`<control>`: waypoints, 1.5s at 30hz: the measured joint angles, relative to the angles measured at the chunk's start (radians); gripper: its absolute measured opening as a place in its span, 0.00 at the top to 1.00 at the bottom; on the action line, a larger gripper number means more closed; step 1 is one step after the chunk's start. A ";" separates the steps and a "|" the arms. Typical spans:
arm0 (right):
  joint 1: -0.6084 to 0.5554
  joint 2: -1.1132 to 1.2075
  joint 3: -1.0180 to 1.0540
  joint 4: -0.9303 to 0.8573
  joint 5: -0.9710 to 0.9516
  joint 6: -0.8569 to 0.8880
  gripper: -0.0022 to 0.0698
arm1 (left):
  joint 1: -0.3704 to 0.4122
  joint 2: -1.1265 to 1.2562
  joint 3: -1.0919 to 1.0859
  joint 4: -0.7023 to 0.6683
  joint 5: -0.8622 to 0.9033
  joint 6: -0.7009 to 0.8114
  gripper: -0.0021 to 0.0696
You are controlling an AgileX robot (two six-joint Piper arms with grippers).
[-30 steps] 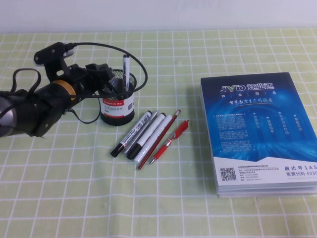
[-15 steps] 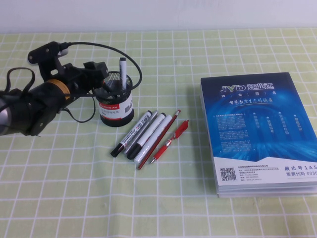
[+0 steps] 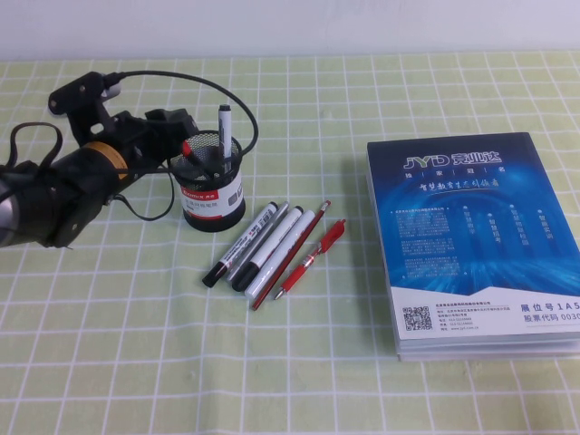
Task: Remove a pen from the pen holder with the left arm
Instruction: Pick up the pen from the pen holder
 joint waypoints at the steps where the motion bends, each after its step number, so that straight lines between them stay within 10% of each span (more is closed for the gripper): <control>1: 0.000 0.000 0.000 0.000 0.000 0.000 0.99 | 0.000 0.000 0.000 0.000 0.000 -0.007 0.73; 28: 0.000 0.000 0.000 0.000 0.000 0.000 0.99 | 0.000 -0.106 0.000 0.168 0.029 -0.118 0.90; 39: 0.000 0.000 0.000 0.000 0.000 0.000 0.99 | 0.000 -0.366 0.000 0.414 0.155 -0.221 0.90; 45: 0.000 0.000 0.000 0.000 0.000 0.000 0.99 | 0.002 -0.532 0.000 0.758 0.163 -0.527 0.90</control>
